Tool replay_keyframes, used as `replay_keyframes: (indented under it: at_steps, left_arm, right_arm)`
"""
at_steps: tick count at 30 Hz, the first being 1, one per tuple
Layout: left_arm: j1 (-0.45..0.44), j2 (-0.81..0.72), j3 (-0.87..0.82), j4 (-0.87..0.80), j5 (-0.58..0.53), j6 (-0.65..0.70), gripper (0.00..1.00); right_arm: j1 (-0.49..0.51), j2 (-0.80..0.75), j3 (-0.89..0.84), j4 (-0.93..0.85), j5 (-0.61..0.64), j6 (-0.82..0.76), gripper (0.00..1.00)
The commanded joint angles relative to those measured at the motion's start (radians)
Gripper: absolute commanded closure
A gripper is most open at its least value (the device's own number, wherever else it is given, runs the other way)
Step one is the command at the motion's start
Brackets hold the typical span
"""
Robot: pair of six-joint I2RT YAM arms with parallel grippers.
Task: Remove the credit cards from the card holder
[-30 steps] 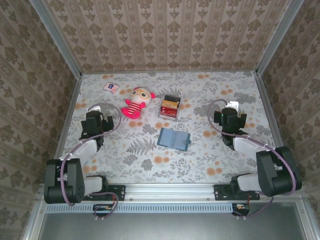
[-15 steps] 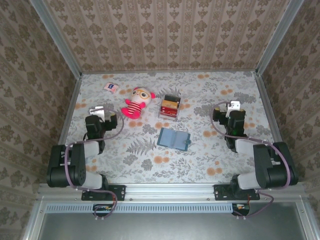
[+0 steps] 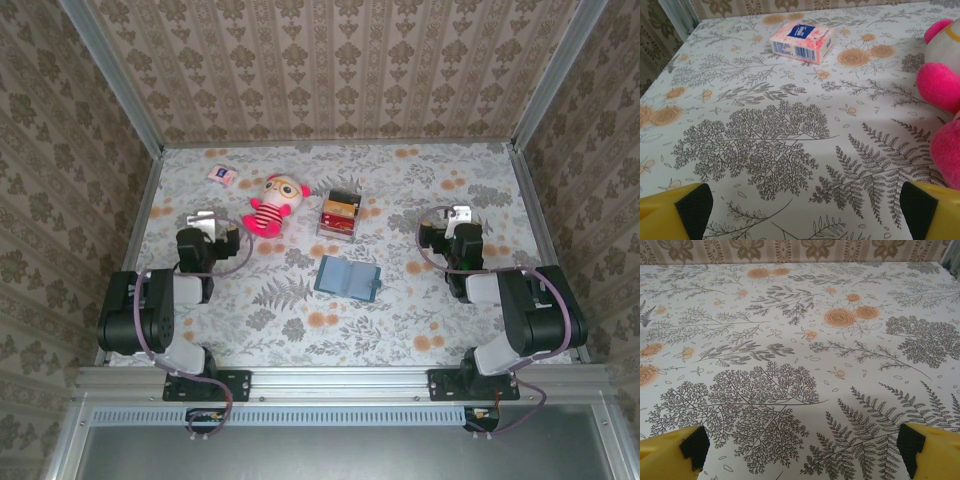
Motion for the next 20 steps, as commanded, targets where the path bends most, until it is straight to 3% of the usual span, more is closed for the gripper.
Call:
replay_keyframes:
  at_steps: [1,18,20]
  left_arm:
    - [-0.004,0.002,0.024,0.014,-0.016,0.023,0.0]
    - [-0.001,0.004,0.025,0.012,-0.015,0.022,0.0]
    - [-0.002,0.004,0.026,0.012,-0.015,0.023,0.0]
  right_arm:
    - [-0.005,0.008,0.017,0.03,-0.016,0.0,0.0]
    - [-0.007,0.006,0.016,0.032,-0.026,0.002,0.0]
    - [-0.008,0.0,-0.015,0.08,-0.069,-0.019,0.0]
